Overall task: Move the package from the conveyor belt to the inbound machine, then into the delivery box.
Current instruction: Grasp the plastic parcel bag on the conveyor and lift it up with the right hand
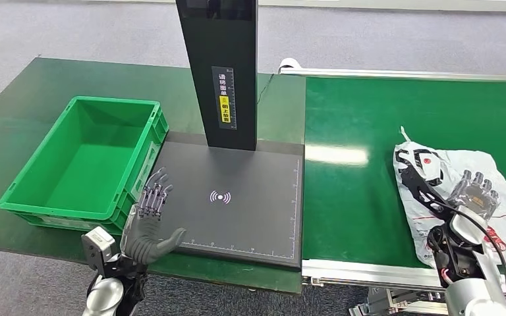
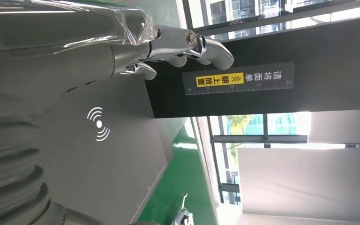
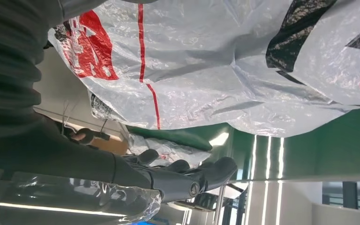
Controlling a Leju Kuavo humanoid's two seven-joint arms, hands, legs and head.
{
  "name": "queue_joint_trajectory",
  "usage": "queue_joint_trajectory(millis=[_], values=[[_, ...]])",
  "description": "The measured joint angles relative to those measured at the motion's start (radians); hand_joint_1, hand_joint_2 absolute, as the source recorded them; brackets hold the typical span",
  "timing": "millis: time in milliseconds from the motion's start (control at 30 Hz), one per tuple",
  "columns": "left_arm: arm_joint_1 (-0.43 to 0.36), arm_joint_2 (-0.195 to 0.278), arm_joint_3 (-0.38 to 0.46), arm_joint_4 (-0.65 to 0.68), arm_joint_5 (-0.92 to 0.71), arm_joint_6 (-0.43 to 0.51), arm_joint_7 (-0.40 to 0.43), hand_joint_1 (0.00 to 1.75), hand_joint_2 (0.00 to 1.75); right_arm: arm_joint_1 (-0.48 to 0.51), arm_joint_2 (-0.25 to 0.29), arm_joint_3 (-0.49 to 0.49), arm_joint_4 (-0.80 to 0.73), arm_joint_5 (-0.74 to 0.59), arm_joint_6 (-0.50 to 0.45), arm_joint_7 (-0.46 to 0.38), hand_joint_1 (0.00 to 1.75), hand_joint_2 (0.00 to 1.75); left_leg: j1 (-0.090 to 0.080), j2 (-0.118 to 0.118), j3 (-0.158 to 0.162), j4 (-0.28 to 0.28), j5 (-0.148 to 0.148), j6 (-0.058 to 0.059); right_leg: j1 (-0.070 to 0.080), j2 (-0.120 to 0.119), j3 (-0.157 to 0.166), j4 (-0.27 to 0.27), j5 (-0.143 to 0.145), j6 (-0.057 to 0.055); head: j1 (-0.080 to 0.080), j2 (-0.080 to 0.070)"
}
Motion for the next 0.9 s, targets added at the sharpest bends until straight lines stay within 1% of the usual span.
queue_joint_trajectory(millis=[67, 133, 267, 400, 567, 600, 633, 700, 733, 767, 900], values=[[0.005, 0.0, 0.004, 0.0, -0.001, 0.0, 0.0, 0.0, 1.75, 0.015, 0.001, -0.002, -0.002, -0.009, 0.013, -0.014, 0.0, 1.75, 0.0, -0.001, 0.0, 0.0, 0.0, 0.0, 0.0, 0.0, 0.0, 0.0, 0.0, 0.0, 0.0, 0.0], [0.013, -0.001, 0.01, 0.0, -0.003, 0.0, 0.0, 0.0, 1.75, 0.051, 0.006, -0.007, -0.022, -0.022, 0.038, -0.032, 0.0, 1.75, 0.0, -0.001, 0.0, 0.0, 0.0, 0.0, 0.0, -0.001, 0.0, 0.0, 0.0, 0.0, 0.0, 0.0], [0.026, -0.002, 0.021, -0.001, -0.008, 0.003, 0.0, 0.0, 1.75, 0.165, 0.028, -0.019, -0.11, -0.045, 0.091, -0.061, 0.0, 1.75, 0.0, -0.002, -0.001, 0.0, 0.0, 0.0, 0.0, -0.002, 0.0, 0.0, -0.001, 0.0, 0.0, 0.0], [0.031, -0.003, 0.029, -0.002, -0.013, 0.001, 0.005, 0.0, 1.75, 0.259, 0.053, -0.022, -0.194, -0.055, 0.132, -0.069, 0.0, 1.75, 0.0, -0.002, -0.001, -0.001, 0.0, 0.0, 0.0, -0.002, 0.0, 0.0, -0.001, 0.0, 0.0, 0.0], [0.033, -0.009, 0.036, -0.009, -0.018, -0.001, 0.016, 0.0, 1.75, 0.309, 0.075, -0.025, -0.244, -0.048, 0.157, -0.06, 0.0, 1.75, 0.0, -0.001, 0.0, 0.0, 0.0, 0.0, 0.0, -0.001, 0.001, 0.0, -0.001, 0.0, 0.0, 0.0], [0.033, -0.01, 0.037, -0.012, -0.018, -0.001, 0.018, 0.0, 1.75, 0.315, 0.08, -0.026, -0.252, -0.044, 0.162, -0.057, 0.09, 1.75, 0.0, -0.001, 0.001, 0.0, 0.0, 0.0, 0.0, -0.001, 0.001, 0.0, -0.001, 0.0, 0.0, 0.0], [0.034, -0.011, 0.037, -0.014, -0.019, -0.001, 0.02, 0.0, 1.75, 0.32, 0.084, -0.027, -0.26, -0.041, 0.167, -0.055, 0.5, 1.75, 0.0, -0.001, 0.001, 0.0, 0.0, 0.0, 0.0, -0.001, 0.001, 0.0, -0.001, 0.0, 0.0, 0.0], [0.036, -0.013, 0.037, -0.017, -0.02, -0.002, 0.024, 0.0, 1.75, 0.325, 0.093, -0.031, -0.269, -0.038, 0.178, -0.053, 1.37, 1.75, 0.0, -0.001, 0.001, 0.0, 0.0, 0.0, 0.0, -0.001, 0.001, 0.0, -0.001, 0.0, 0.0, 0.0], [0.036, -0.014, 0.037, -0.019, -0.021, -0.002, 0.026, 0.0, 1.75, 0.326, 0.096, -0.033, -0.272, -0.037, 0.183, -0.053, 1.71, 1.75, 0.0, -0.001, 0.001, 0.0, 0.0, 0.0, 0.0, -0.001, 0.001, 0.0, -0.001, 0.0, 0.0, 0.0], [0.036, -0.015, 0.037, -0.02, -0.021, -0.002, 0.027, 0.0, 1.75, 0.326, 0.099, -0.034, -0.274, -0.037, 0.188, -0.053, 1.75, 1.75, 0.0, -0.001, 0.001, 0.0, 0.0, 0.0, 0.0, -0.001, 0.001, 0.0, -0.001, 0.0, 0.0, 0.0], [0.037, -0.018, 0.04, -0.026, -0.023, -0.003, 0.031, 0.0, 1.75, 0.327, 0.111, -0.04, -0.276, -0.031, 0.195, -0.06, 1.75, 1.75, 0.0, -0.001, 0.001, 0.0, 0.0, 0.0, 0.0, -0.001, 0.002, 0.0, -0.001, 0.0, 0.0, 0.0]])
